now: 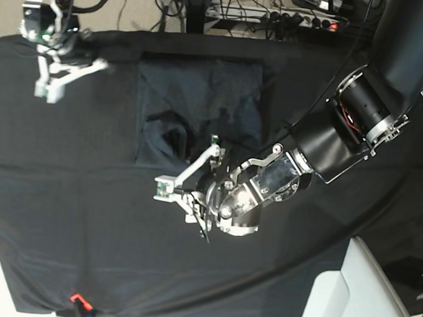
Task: Fold the T-shirt properly
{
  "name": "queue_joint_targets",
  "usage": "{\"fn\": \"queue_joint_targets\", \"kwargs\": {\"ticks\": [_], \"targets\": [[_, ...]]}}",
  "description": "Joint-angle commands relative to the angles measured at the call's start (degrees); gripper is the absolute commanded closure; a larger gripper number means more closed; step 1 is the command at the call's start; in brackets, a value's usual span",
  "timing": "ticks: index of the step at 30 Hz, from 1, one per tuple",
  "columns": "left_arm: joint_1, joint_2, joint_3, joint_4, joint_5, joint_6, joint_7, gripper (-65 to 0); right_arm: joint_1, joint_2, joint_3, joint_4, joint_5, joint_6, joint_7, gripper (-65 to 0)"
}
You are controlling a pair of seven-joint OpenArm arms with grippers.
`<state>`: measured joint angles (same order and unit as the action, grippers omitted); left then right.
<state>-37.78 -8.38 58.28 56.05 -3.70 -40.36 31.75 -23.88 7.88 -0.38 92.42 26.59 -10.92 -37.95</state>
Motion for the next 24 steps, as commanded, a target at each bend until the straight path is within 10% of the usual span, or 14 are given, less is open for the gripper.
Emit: {"fn": "queue_joint_targets", "kwargs": {"ticks": [1, 8, 24], "targets": [[-1.65, 0.25, -0.39, 0.61, -0.30, 0.36, -0.41, -37.8, 0.36, 1.31, -2.47, 2.92, 0.27, 0.50, 0.81, 0.0], [-1.47, 1.57, -0.48, -1.15, -0.38, 0.36, -0.49, -37.7, 3.35, 9.22, -19.44, 12.06, 0.36, 0.41, -1.83, 0.0], [-1.91, 3.06, -0.48, -2.47, -0.38, 0.36, -0.49, -37.7, 18.65, 5.97, -32.54, 5.03, 0.62, 0.41, -6.84, 0.0]]}}
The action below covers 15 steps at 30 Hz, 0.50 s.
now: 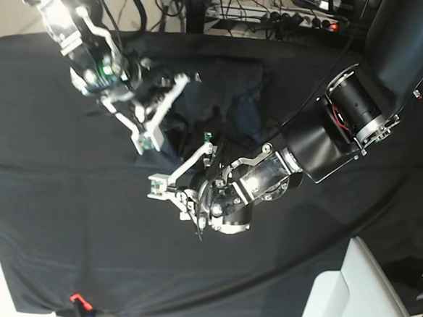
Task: Fold the T-shirt properly
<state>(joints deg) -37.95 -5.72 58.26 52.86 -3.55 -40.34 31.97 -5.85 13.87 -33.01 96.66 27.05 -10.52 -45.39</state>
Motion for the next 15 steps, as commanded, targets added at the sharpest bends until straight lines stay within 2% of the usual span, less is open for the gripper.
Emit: {"fn": "queue_joint_targets", "kwargs": {"ticks": [1, 6, 15], "targets": [[-1.74, 0.31, -0.46, 0.72, -0.54, 0.34, -0.71, -37.7, 1.14, -0.73, 0.09, -0.35, 0.16, 0.02, 0.59, 0.0], [-1.65, 0.31, -0.46, 0.72, -0.54, 0.34, -0.71, -37.7, 3.69, -3.19, 0.00, -5.37, -0.01, 0.11, 0.68, 0.0], [-1.65, 0.31, -0.46, 0.72, -0.54, 0.34, -0.71, -37.7, 7.12, -3.54, 0.53, -10.29, 0.16, 0.11, 0.95, 0.0]]}}
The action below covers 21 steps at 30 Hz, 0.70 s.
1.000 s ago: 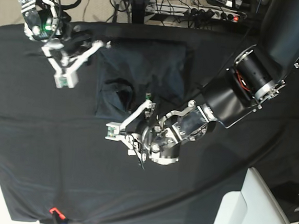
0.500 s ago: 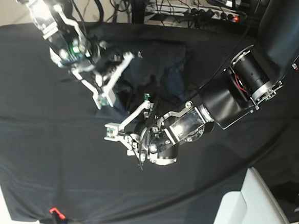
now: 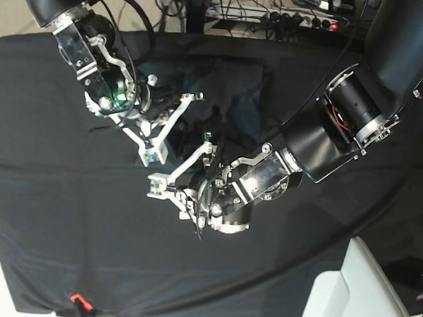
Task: Fold the T-shirt properly
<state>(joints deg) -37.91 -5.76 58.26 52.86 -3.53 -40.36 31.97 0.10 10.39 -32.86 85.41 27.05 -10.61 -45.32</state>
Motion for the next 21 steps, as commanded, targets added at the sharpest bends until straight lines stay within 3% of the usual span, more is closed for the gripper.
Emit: {"fn": "queue_joint_targets", "kwargs": {"ticks": [1, 12, 17, 21], "targets": [[-1.69, 0.35, -0.46, 0.72, -0.56, 0.36, -0.71, -37.7, 1.62, -0.06, 0.38, 0.44, 0.16, 0.19, 0.88, 0.0], [-1.78, 0.35, -0.46, 0.72, -0.29, 0.36, -0.71, -37.7, 7.59, -0.06, 0.55, -3.96, 0.07, 0.19, 0.97, 0.0], [-1.78, 0.18, -0.46, 0.63, -0.21, 0.36, -0.71, -37.7, 9.26, 0.38, 0.73, -7.12, -0.01, 0.11, 5.01, 0.0], [-1.78, 0.18, -0.46, 0.63, -0.12, 0.36, -0.71, -37.7, 9.53, 0.38, 4.86, -9.58, -0.10, 0.11, 5.80, 0.0]]}}
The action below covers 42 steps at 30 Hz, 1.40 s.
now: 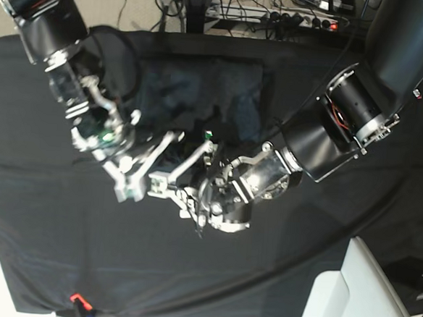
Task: Fold the T-shirt properly
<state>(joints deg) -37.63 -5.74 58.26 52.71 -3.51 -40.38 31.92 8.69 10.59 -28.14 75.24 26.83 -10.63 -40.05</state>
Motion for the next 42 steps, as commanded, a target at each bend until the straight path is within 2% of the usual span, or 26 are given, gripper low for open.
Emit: {"fn": "queue_joint_targets", "kwargs": {"ticks": [1, 10, 14, 19, 25, 28, 32, 37, 39, 41, 42], "targets": [[-2.07, 0.16, -0.46, 0.79, -0.14, 0.38, -0.67, -37.7, 0.94, 0.18, 0.93, 0.49, 0.03, 0.13, 0.54, 0.0], [-2.42, 0.24, -0.55, 0.79, -0.14, 0.38, -0.67, -37.7, 1.11, 1.32, 7.17, 1.02, 0.03, -0.05, 3.09, 0.0], [-3.91, -0.02, -0.72, 0.79, -0.32, 0.38, -0.67, -37.7, 0.23, 1.59, 7.26, 4.10, 0.03, -0.14, 2.91, 0.0], [-4.26, -0.11, -8.81, 1.31, 0.04, 0.38, -0.49, -37.5, -3.19, 1.59, 9.20, 10.34, 0.03, -0.14, 2.73, 0.0], [-3.38, -1.60, -10.57, 2.81, 0.12, 0.38, -0.41, -37.5, -7.77, 1.06, 8.76, 18.78, 0.03, -0.14, -3.95, 0.0], [-0.83, -4.15, -11.18, 8.43, -0.67, 0.38, 2.23, -37.5, -10.40, 1.06, 8.76, 22.03, 0.03, -0.14, -4.21, 0.0], [4.79, -8.64, -11.18, 22.59, -0.67, 0.38, 6.63, -37.5, -12.25, 0.97, 8.76, 23.18, 0.03, -0.14, -4.21, 0.0], [11.91, -13.91, -12.94, 32.70, -0.40, 0.38, 6.72, -37.0, -13.30, 1.41, 9.11, 23.35, 0.03, -0.14, -4.12, 0.0], [15.34, -14.97, -16.37, 34.81, -0.49, 0.38, 7.42, -31.3, -13.39, 1.41, 9.11, 23.18, 0.03, -0.14, -4.12, 0.0], [17.80, -15.14, -18.92, 36.39, -0.05, 0.38, 8.83, -16.1, -13.39, 1.41, 9.11, 23.09, 0.03, -0.14, -4.12, 0.0], [19.12, -15.14, -20.15, 37.18, -0.05, 0.38, 9.53, -4.6, -13.39, 1.32, 9.11, 23.09, 0.03, -0.14, -4.12, 0.0]]}}
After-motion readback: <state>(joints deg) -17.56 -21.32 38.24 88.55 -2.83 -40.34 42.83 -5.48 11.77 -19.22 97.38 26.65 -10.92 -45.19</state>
